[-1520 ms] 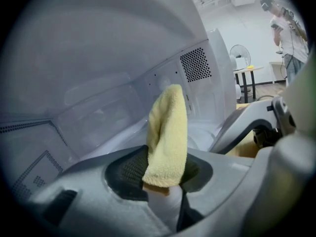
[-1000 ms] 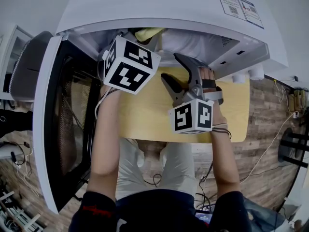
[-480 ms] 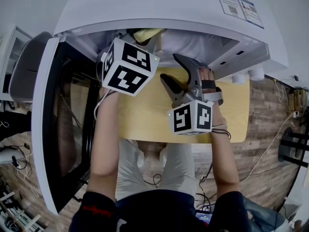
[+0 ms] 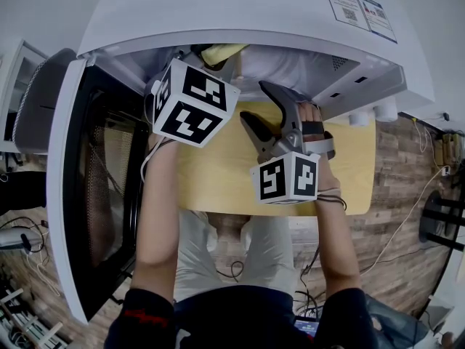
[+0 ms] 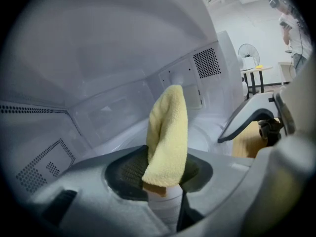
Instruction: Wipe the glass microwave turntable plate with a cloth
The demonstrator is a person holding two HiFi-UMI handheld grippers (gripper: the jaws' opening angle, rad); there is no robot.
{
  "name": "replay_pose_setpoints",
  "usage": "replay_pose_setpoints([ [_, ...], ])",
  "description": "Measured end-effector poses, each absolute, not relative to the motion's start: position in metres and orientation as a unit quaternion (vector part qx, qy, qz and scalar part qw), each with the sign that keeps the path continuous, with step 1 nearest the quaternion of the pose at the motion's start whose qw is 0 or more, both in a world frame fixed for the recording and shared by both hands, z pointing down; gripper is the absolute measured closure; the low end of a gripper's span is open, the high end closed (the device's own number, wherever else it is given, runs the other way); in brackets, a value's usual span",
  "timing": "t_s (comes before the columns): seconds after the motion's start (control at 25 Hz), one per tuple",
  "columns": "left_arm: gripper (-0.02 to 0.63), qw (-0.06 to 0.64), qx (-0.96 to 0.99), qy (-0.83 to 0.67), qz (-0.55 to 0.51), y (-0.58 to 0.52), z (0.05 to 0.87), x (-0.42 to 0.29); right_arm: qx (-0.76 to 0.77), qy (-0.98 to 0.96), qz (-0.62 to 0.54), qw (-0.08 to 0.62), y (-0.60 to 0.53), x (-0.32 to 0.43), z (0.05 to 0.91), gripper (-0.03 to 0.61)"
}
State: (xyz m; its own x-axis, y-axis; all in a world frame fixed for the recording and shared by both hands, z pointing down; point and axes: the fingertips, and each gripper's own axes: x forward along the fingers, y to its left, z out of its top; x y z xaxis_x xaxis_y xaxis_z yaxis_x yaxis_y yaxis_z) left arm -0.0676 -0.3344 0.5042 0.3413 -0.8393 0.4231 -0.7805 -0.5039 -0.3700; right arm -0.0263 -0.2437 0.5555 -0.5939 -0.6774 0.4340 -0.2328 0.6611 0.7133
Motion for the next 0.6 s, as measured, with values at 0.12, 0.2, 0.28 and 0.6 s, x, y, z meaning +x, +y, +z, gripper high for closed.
replay_pose_setpoints([
  [0.12,0.483,0.046,-0.824,0.488,-0.284,-0.333,0.504,-0.063,0.272,-0.837,-0.309,0.360,-0.244,-0.026,0.555,0.302],
  [0.2,0.482,0.046,-0.829,0.480,-0.283,-0.332,0.504,-0.058,0.274,-0.837,-0.308,0.360,-0.244,-0.026,0.555,0.302],
  [0.28,0.482,0.048,-0.831,0.476,-0.285,-0.332,0.503,-0.053,0.276,-0.834,-0.310,0.362,-0.245,-0.026,0.556,0.302],
  [0.6,0.482,0.056,-0.849,0.443,-0.281,-0.327,0.504,-0.024,0.279,-0.821,-0.329,0.375,-0.246,-0.024,0.559,0.302],
])
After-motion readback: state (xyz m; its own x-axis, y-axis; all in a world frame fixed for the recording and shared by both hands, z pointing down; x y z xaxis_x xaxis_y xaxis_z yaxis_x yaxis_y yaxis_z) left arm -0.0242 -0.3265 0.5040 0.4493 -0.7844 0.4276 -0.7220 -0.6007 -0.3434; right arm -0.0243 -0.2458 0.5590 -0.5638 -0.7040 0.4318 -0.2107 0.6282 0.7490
